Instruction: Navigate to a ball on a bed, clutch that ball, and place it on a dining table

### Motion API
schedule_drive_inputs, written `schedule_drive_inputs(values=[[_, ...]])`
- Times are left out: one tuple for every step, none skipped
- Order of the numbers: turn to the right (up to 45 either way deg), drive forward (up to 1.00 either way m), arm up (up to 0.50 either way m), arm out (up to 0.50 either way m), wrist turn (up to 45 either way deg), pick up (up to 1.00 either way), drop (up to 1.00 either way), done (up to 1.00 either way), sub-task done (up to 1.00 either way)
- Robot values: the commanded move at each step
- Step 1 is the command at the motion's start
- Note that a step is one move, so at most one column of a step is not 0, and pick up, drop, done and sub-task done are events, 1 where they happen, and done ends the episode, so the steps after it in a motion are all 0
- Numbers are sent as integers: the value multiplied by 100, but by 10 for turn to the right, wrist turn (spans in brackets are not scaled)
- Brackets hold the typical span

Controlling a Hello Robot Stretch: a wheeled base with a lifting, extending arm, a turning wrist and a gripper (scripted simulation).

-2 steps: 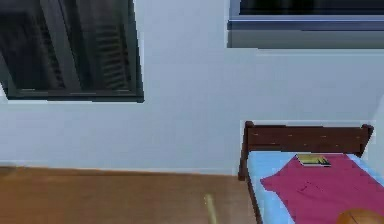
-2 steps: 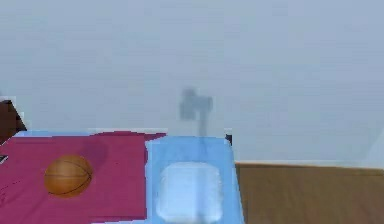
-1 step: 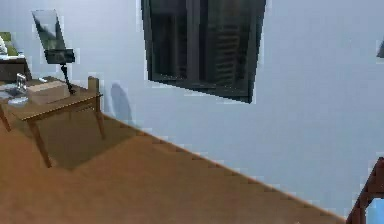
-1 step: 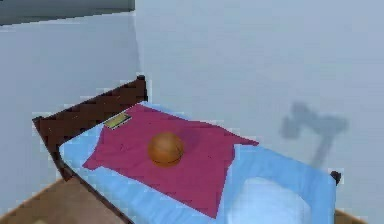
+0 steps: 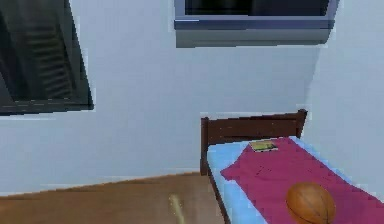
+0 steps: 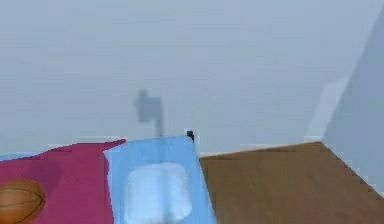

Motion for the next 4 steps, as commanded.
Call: schedule_drive_inputs(values=[[180, 0, 0, 0, 0, 0, 0, 0, 0], [0, 15, 0, 0, 0, 0, 0, 0, 0], [-450, 0, 0, 0, 0, 0, 0, 0, 0], [-180, 0, 0, 0, 0, 0, 0, 0, 0]])
